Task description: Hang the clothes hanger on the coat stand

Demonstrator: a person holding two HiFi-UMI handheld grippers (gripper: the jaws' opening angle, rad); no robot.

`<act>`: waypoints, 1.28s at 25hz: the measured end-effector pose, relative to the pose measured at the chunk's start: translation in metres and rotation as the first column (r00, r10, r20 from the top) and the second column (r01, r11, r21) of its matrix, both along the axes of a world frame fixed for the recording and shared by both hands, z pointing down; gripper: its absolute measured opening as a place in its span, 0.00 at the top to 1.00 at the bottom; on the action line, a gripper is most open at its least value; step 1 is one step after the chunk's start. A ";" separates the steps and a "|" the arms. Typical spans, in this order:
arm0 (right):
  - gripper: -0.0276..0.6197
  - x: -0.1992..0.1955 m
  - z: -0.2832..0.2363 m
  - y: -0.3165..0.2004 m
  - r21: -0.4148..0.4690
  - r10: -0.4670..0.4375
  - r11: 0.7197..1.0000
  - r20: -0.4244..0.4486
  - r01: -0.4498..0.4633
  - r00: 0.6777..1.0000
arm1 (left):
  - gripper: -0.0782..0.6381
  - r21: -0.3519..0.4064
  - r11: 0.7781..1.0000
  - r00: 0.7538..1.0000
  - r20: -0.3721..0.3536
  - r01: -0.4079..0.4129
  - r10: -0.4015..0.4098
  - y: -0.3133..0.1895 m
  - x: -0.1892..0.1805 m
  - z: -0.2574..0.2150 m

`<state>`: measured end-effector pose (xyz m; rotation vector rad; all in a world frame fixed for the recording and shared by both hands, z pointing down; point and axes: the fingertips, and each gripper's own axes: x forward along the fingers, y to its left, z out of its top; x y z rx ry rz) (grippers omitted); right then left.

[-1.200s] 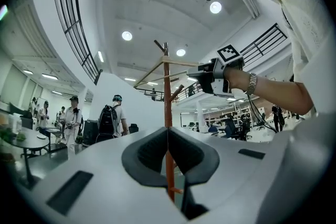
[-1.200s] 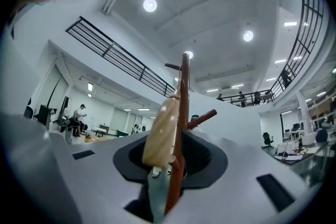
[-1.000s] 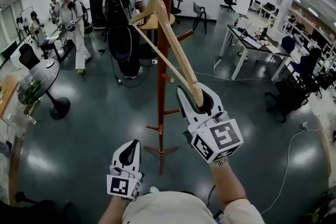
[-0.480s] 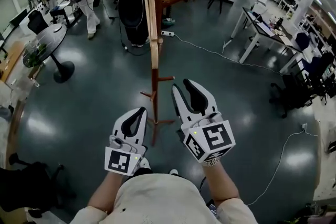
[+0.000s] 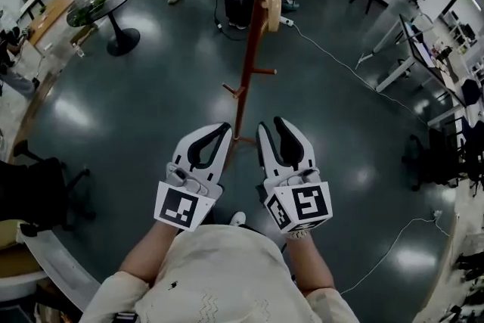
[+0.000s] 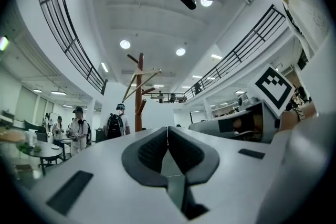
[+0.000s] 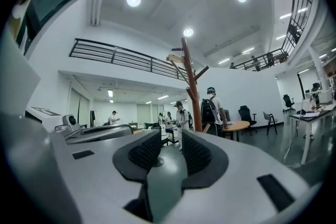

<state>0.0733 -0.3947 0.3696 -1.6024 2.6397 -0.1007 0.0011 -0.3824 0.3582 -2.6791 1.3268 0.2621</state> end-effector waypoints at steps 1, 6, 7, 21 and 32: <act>0.78 -0.001 0.003 0.007 0.016 -0.009 1.000 0.016 0.009 1.000 | 0.87 -0.008 1.000 1.000 -0.005 0.013 -0.013 0.004 0.000 0.003; 0.78 -0.003 0.012 0.039 0.056 -0.067 0.996 0.062 0.063 0.996 | 0.87 -0.051 0.996 0.997 -0.017 0.068 -0.069 0.029 0.007 0.022; 0.79 -0.006 0.016 0.043 0.051 -0.087 0.995 0.054 0.085 0.995 | 0.87 -0.059 0.995 0.997 -0.017 0.079 -0.080 0.034 0.008 0.026; 0.87 -0.049 0.050 0.089 -0.032 -0.251 0.967 0.049 0.252 0.967 | 0.87 -0.076 0.980 0.982 -0.031 0.184 -0.186 0.071 -0.007 0.041; 0.87 -0.058 0.056 0.102 -0.040 -0.290 0.956 0.054 0.292 0.956 | 0.87 -0.074 0.971 0.973 -0.026 0.226 -0.228 0.086 -0.020 0.050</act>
